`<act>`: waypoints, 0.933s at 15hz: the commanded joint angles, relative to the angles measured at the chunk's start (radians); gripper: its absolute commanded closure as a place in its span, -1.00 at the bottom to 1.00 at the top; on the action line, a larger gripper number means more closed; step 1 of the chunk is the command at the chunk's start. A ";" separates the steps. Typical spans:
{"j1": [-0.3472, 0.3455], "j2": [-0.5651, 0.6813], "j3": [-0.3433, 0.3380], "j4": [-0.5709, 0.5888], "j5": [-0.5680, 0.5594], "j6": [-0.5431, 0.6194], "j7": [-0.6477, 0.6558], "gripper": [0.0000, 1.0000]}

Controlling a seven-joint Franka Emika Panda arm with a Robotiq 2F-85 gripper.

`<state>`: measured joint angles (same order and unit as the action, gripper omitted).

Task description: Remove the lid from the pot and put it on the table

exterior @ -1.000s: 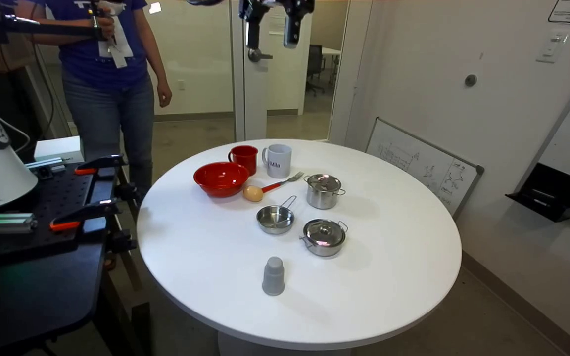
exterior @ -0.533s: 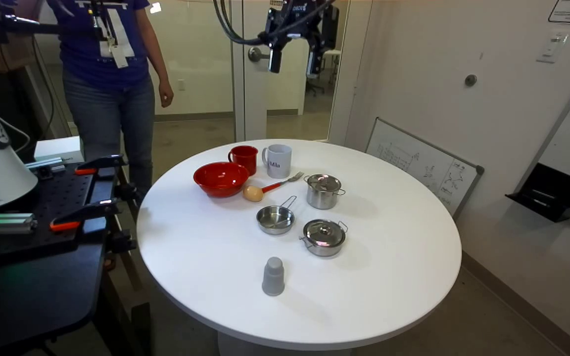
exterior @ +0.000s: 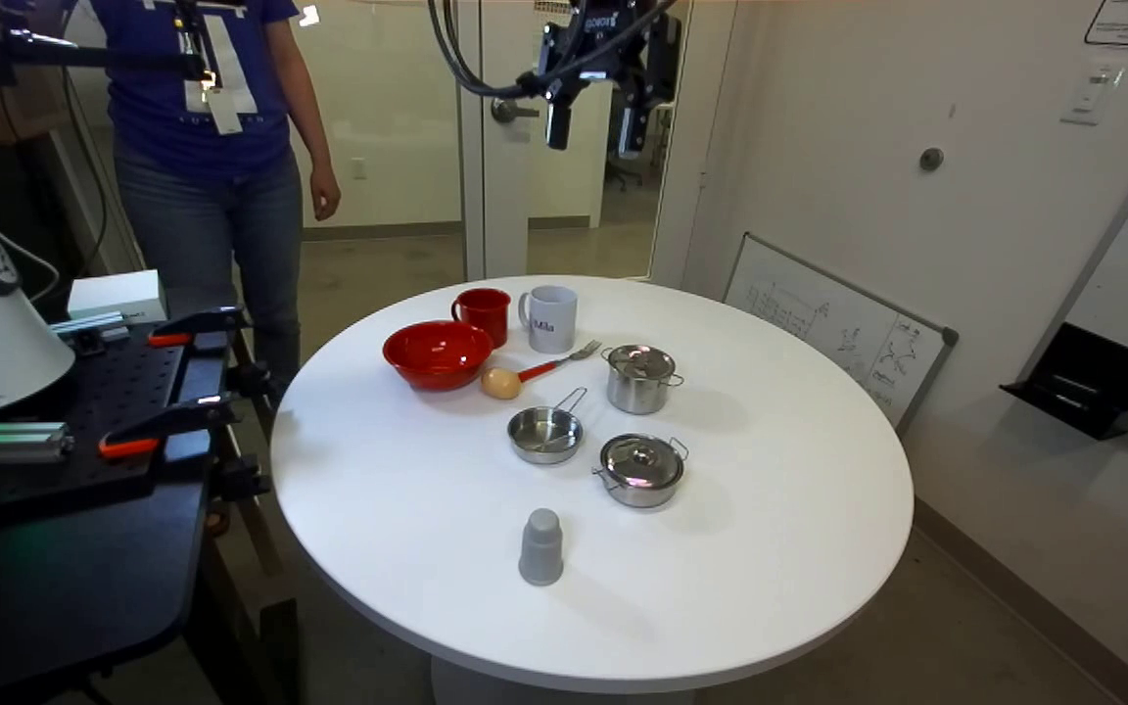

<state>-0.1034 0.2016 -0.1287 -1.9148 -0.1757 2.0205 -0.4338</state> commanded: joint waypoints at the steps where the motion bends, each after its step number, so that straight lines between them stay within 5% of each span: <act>1: -0.011 0.094 0.033 0.034 0.057 0.108 0.059 -1.00; 5: -0.013 0.213 0.082 0.083 0.119 0.214 0.046 -1.00; 14: -0.029 0.476 0.176 0.293 0.197 0.256 0.037 -1.00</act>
<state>-0.1139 0.5868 0.0256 -1.7260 -0.0096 2.2811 -0.3910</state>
